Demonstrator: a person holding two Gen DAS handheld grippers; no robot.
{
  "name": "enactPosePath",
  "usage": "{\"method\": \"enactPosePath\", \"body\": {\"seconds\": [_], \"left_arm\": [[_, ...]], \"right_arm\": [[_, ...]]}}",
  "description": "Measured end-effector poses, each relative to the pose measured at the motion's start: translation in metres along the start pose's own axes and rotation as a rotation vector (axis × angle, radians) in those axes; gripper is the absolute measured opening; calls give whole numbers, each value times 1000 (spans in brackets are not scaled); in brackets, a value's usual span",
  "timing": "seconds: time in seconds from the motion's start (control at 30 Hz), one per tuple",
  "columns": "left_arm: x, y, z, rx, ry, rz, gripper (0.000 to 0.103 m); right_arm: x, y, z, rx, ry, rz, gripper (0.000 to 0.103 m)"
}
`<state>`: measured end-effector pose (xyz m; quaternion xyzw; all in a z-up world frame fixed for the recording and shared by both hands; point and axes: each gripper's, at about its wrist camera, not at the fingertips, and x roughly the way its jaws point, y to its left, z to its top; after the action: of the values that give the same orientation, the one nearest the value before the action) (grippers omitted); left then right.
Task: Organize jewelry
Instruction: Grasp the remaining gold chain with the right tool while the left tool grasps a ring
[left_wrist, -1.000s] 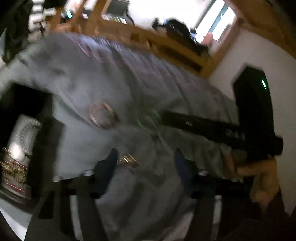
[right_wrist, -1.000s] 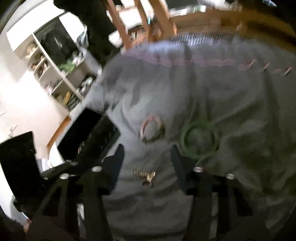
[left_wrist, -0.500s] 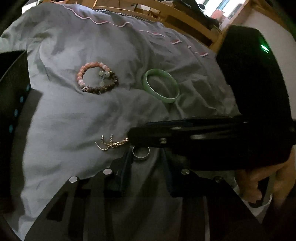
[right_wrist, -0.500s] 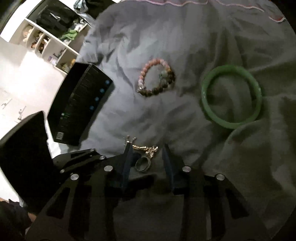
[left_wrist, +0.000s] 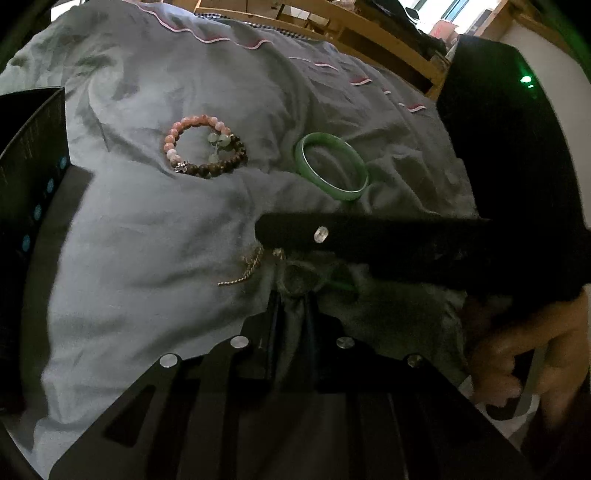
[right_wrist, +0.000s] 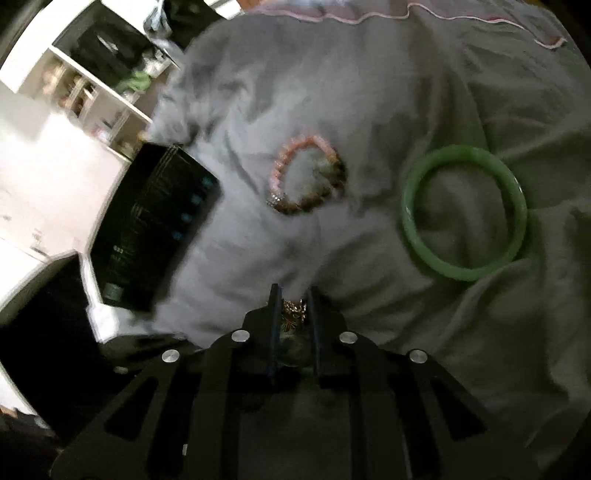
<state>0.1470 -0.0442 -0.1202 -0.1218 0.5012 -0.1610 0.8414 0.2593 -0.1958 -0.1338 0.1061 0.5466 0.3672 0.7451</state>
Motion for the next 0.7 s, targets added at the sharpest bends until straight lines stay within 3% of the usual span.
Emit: {"method": "enactPosePath", "body": {"seconds": [0.13,0.27,0.47,0.57,0.63,0.7], "left_arm": [[-3,2,1,-9,-15,-4,13],[-4,5,2,-18,-42,2,17],[-4,8,9,-49,-85,-13,37],[8,6,13,-47,-63,-9,37],[14,4,13,-29,-48,19,21],[15,4,14,-32,-46,11,19]], "right_arm": [[-13,0,5,33,-48,67,15],[-18,-2,8,47,-70,70,15],[-19,-1,6,51,-73,69,15],[-21,-3,6,56,-77,63,15],[-21,-5,6,64,-86,61,15],[-23,-6,6,68,-95,62,15]]}}
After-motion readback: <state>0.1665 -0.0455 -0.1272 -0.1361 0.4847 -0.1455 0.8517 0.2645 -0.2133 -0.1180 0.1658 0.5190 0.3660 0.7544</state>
